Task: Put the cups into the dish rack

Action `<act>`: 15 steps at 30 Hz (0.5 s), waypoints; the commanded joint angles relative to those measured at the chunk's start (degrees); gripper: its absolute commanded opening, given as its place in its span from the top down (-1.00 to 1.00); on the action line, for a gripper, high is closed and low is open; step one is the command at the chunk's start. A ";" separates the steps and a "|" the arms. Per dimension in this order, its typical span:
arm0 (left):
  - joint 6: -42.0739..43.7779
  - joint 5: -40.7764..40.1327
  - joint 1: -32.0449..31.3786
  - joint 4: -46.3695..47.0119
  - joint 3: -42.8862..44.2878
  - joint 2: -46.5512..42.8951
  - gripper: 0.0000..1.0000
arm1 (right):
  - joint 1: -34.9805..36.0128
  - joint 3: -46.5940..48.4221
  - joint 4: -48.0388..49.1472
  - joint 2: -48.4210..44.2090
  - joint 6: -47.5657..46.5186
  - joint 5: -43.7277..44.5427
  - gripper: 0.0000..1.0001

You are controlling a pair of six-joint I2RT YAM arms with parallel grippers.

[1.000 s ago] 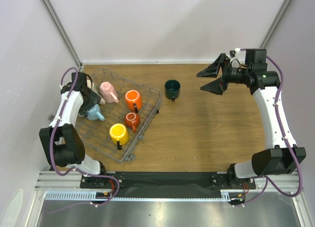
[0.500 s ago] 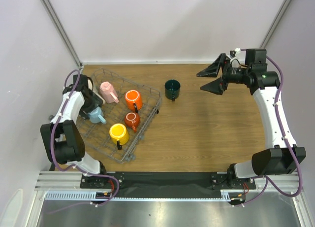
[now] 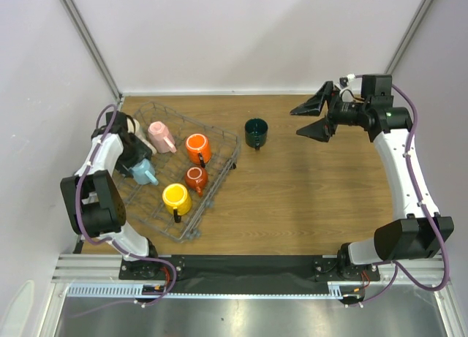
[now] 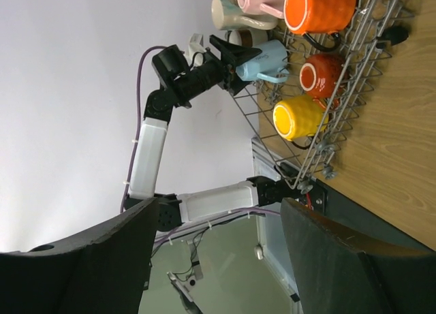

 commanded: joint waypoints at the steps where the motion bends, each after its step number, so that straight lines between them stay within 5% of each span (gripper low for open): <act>1: 1.20 3.02 0.62 2.60 1.13 -0.79 -0.47 | 1.38 0.33 2.20 -0.05 0.28 1.99 -0.57; 6: 1.46 4.08 0.62 3.04 0.16 -2.72 -0.96 | 4.37 0.42 2.55 2.76 -1.04 11.46 -0.58; 15: 2.78 5.67 0.71 1.12 0.08 -6.58 -1.00 | 9.73 1.91 3.17 11.29 -3.32 23.51 -0.59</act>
